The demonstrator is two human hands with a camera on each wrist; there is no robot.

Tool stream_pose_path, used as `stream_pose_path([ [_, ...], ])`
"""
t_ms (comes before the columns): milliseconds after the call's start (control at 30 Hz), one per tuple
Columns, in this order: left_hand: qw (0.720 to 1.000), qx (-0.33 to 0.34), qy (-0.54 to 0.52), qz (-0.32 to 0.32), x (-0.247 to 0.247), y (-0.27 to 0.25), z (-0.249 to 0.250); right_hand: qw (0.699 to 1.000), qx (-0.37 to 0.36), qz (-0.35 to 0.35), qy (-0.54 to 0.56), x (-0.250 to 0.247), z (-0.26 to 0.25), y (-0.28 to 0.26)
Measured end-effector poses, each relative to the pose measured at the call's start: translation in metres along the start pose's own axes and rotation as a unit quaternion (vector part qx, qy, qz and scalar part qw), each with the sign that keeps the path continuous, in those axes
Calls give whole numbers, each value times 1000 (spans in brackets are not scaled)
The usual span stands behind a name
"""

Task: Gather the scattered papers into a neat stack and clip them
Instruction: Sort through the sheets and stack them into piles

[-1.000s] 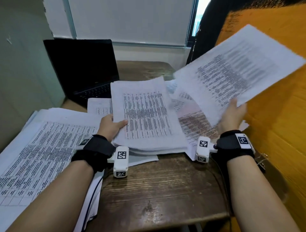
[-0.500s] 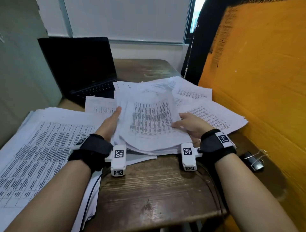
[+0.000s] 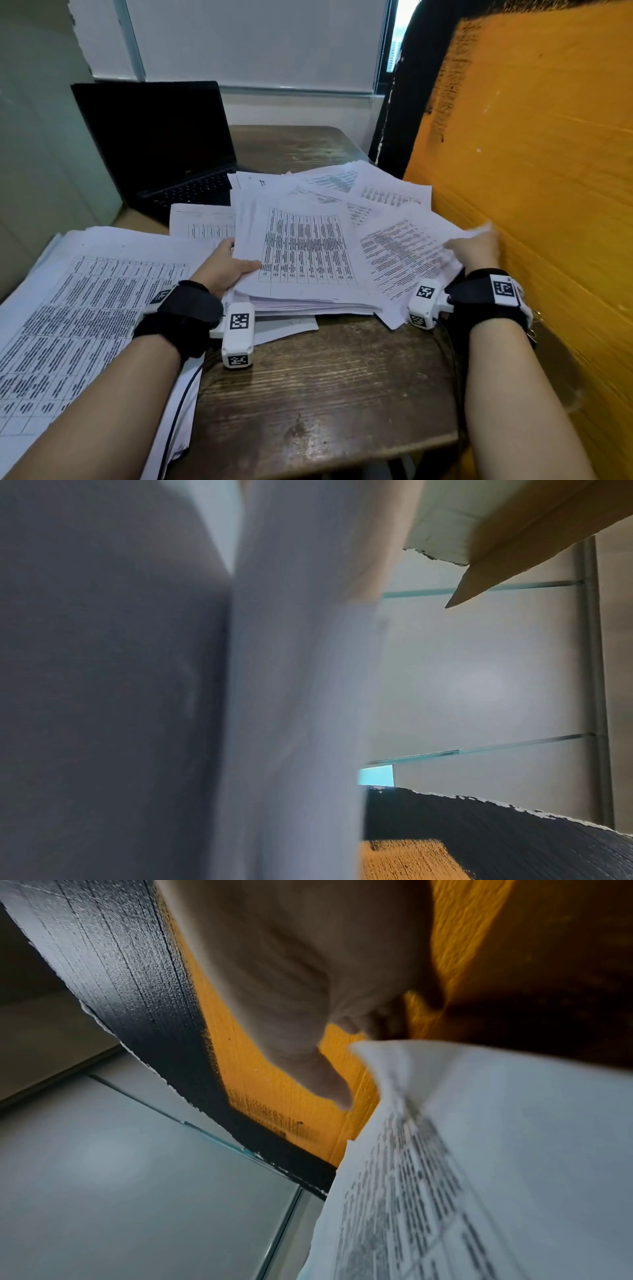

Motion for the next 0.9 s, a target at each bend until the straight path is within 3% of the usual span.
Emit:
stream_pose_path([
  [67, 1000, -5, -3, 5, -1, 1, -1, 991, 0, -21, 132, 7, -7, -6],
  [100, 1000, -10, -16, 4, -2, 1, -2, 988, 9, -58, 141, 16, -9, -13],
  [233, 1000, -6, -10, -26, 1, -1, -2, 959, -16, -280, 44, 53, -15, -43],
  [267, 999, 1, -12, -29, 1, -1, -2, 952, -32, -303, 20, 58, -14, -43],
  [300, 999, 7, -19, -25, 1, -2, -1, 956, -61, -288, -1, 58, -17, -44],
  [333, 999, 15, -31, -13, 0, -2, -1, 969, -103, -225, -15, 52, -23, -38],
  [400, 998, 17, -58, 12, -3, -2, -1, 984, -178, -28, 3, 24, -38, -32],
  [467, 998, 12, -66, 20, -5, -3, -2, 960, -222, 116, 127, -2, -45, -37],
  [567, 999, 8, -49, 18, -4, -4, -2, 927, -197, 142, 286, -11, -44, -37],
  [633, 999, 7, -43, 10, -4, -5, -1, 938, -167, 98, 286, -1, -41, -33],
  [700, 999, 2, -36, 1, -1, -7, 1, 953, -158, 8, 257, 17, -43, -37],
  [800, 1000, -7, 15, 4, 1, -7, 2, 969, -177, -118, 126, 52, -49, -53],
  [900, 996, -14, 78, 29, -2, -8, 8, 962, -179, -208, 11, 79, -50, -71],
])
Point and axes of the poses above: each hand's wrist, its own y-axis towards the middle knuckle, its own x-axis out of the palm, z = x × y, the point moved 6 cm from there along y, towards the middle knuckle
